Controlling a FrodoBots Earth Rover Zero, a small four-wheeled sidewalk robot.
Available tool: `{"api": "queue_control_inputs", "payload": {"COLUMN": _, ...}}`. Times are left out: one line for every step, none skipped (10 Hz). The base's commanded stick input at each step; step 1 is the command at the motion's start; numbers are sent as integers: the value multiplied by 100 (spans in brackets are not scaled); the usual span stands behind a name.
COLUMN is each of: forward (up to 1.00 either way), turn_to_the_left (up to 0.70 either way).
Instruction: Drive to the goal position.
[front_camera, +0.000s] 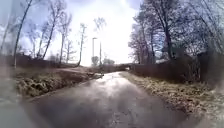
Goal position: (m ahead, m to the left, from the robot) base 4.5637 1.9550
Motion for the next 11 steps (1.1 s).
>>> {"api": "queue_control_inputs", "payload": {"forward": 85, "turn_to_the_left": 0}}
{"api": "queue_control_inputs", "payload": {"forward": 85, "turn_to_the_left": 1}}
{"api": "queue_control_inputs", "payload": {"forward": 85, "turn_to_the_left": 1}}
{"api": "queue_control_inputs", "payload": {"forward": 85, "turn_to_the_left": 2}}
{"api": "queue_control_inputs", "payload": {"forward": 85, "turn_to_the_left": 2}}
{"api": "queue_control_inputs", "payload": {"forward": 85, "turn_to_the_left": 3}}
{"api": "queue_control_inputs", "payload": {"forward": 85, "turn_to_the_left": 3}}
{"api": "queue_control_inputs", "payload": {"forward": 85, "turn_to_the_left": 3}}
{"api": "queue_control_inputs", "payload": {"forward": 85, "turn_to_the_left": 4}}
{"api": "queue_control_inputs", "payload": {"forward": 85, "turn_to_the_left": 4}}
{"api": "queue_control_inputs", "payload": {"forward": 85, "turn_to_the_left": 4}}
